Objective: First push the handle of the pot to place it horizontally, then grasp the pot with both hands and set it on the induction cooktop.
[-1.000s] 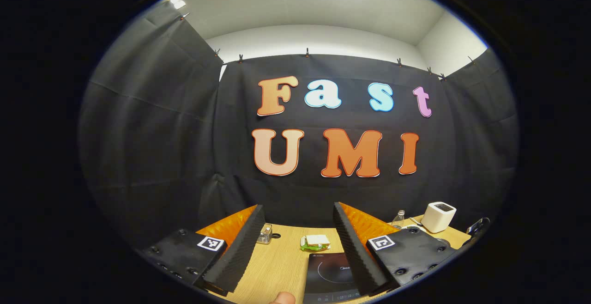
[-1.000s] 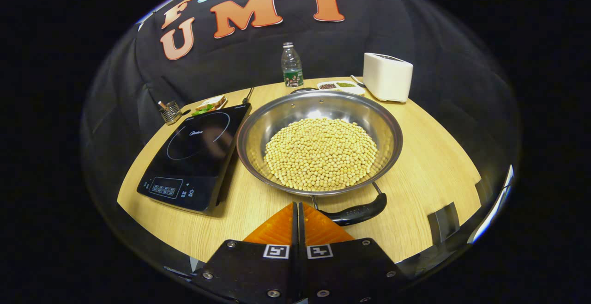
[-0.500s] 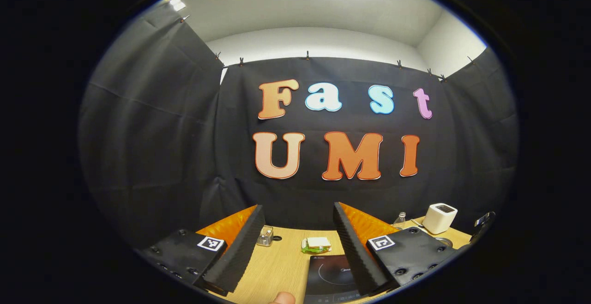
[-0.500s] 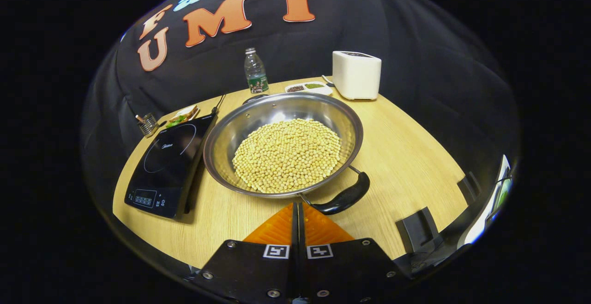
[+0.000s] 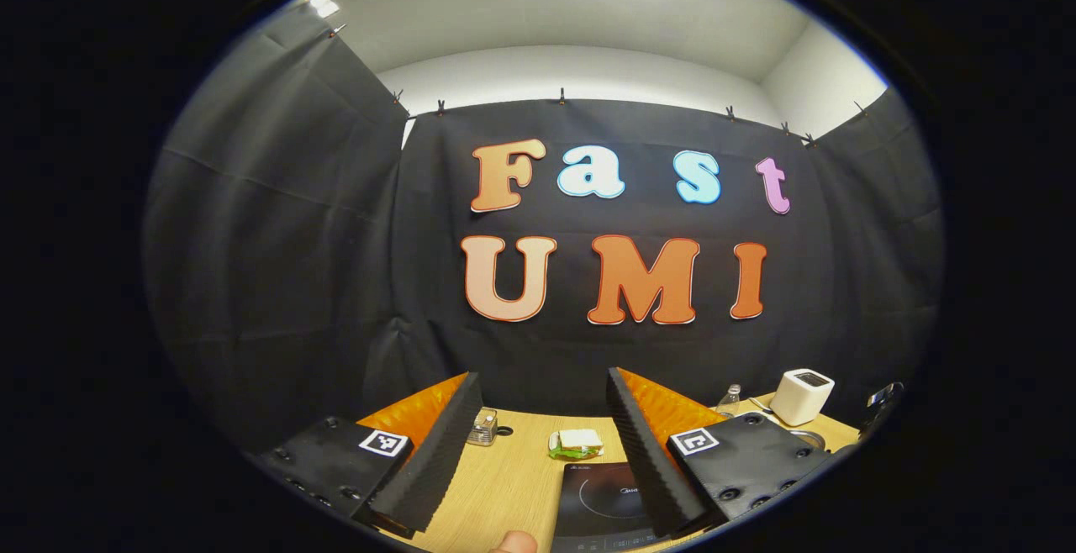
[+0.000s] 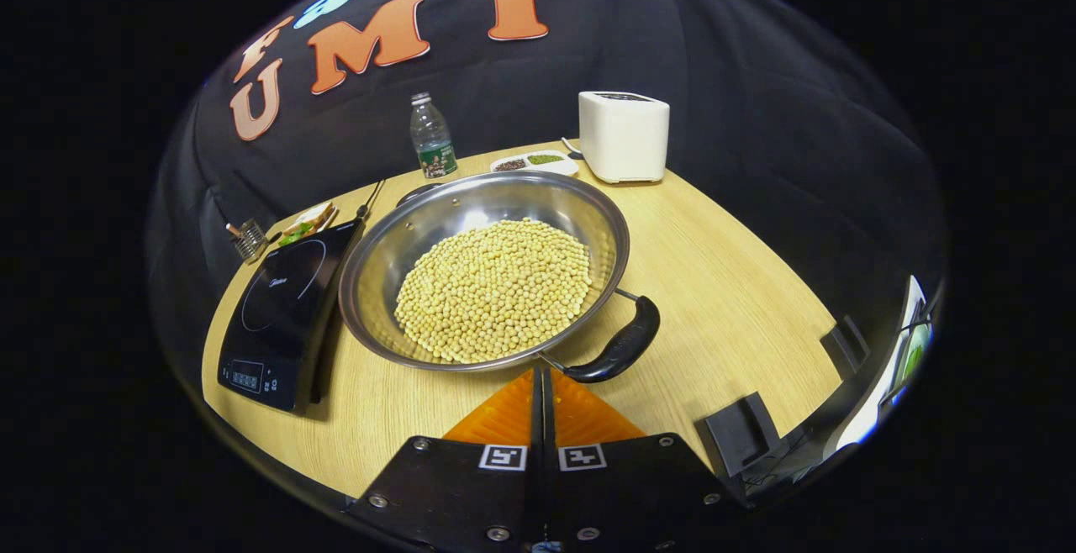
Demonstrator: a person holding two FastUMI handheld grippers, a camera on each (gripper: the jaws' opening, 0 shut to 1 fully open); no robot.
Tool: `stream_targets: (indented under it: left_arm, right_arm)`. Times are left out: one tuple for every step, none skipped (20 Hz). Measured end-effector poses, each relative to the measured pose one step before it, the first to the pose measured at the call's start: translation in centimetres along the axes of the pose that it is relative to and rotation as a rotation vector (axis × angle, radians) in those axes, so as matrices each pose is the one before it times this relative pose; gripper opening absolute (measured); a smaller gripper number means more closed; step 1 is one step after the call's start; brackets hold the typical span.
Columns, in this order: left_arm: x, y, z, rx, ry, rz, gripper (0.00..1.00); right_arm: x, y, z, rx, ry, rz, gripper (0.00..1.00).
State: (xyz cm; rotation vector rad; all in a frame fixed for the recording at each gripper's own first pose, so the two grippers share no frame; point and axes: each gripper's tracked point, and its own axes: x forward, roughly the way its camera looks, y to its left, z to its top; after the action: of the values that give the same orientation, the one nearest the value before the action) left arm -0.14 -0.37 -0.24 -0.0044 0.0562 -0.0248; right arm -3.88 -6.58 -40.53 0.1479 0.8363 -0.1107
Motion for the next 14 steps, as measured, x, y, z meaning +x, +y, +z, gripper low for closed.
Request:
stream_targets:
  left_arm:
    - [0.103, 0.113, 0.006, 0.00069, 0.00008, 0.00250, 0.99]
    - [0.018, -0.024, 0.028, 0.00206, -0.00004, 0.00247, 0.99]
    - [0.109, 0.025, -0.005, 0.00145, -0.00112, 0.00231, 0.99]
    - [0.136, -0.037, -0.019, -0.00002, -0.00192, 0.00094, 0.99]
    - [0.162, -0.195, 0.042, -0.00050, -0.00134, -0.00063, 0.99]
    - [0.033, -0.030, 0.040, -0.00146, -0.00157, -0.00167, 0.99]
    - [0.186, -0.067, 0.016, 0.00005, -0.00055, -0.00173, 0.99]
    - [0.166, -0.228, -0.045, 0.00151, 0.00090, -0.00126, 0.99]
    - [0.204, -0.061, -0.011, 0.00147, 0.00016, 0.00026, 0.99]
    - [0.276, -0.085, -0.054, 0.00121, -0.00096, 0.00116, 0.99]
    - [0.285, -0.079, 0.017, 0.00111, -0.00093, 0.00160, 0.99]
    - [0.102, -0.105, 0.023, -0.00028, -0.00097, 0.00287, 0.99]
    - [0.172, -0.117, -0.144, -0.00025, -0.00064, 0.00244, 0.98]
    - [0.265, -0.196, 0.012, 0.00040, -0.00003, 0.00138, 0.98]
  right_arm:
    - [0.264, -0.350, 0.190, 0.00711, 0.00094, -0.00574, 0.00]
    - [0.258, -0.383, 0.302, 0.00642, -0.00041, -0.00742, 0.00]
    - [0.289, -0.392, 0.287, 0.00257, 0.00008, -0.00821, 0.00]
    - [0.389, -0.402, 0.288, 0.00192, 0.00141, -0.00851, 0.00]
    - [0.399, -0.353, 0.283, 0.00299, 0.00116, -0.00617, 0.00]
    - [0.426, -0.343, 0.360, 0.00863, 0.00093, -0.00485, 0.00]
    - [0.347, -0.360, 0.300, 0.01150, 0.00103, -0.00399, 0.00]
    - [0.572, -0.261, 0.510, 0.01026, -0.00192, -0.00364, 0.00]
    - [0.529, -0.261, 0.397, 0.00656, -0.00073, -0.00427, 0.00]
    - [0.562, -0.300, 0.466, 0.00511, -0.00096, -0.00468, 0.00]
    - [0.536, -0.278, 0.433, 0.00665, -0.00057, -0.00444, 0.00]
    - [0.487, -0.292, 0.434, 0.00520, 0.00047, -0.00461, 0.00]
    - [0.423, -0.337, 0.484, 0.00078, -0.00078, -0.00715, 0.00]
    - [0.531, -0.409, 0.546, 0.00253, -0.00401, -0.00970, 0.00]
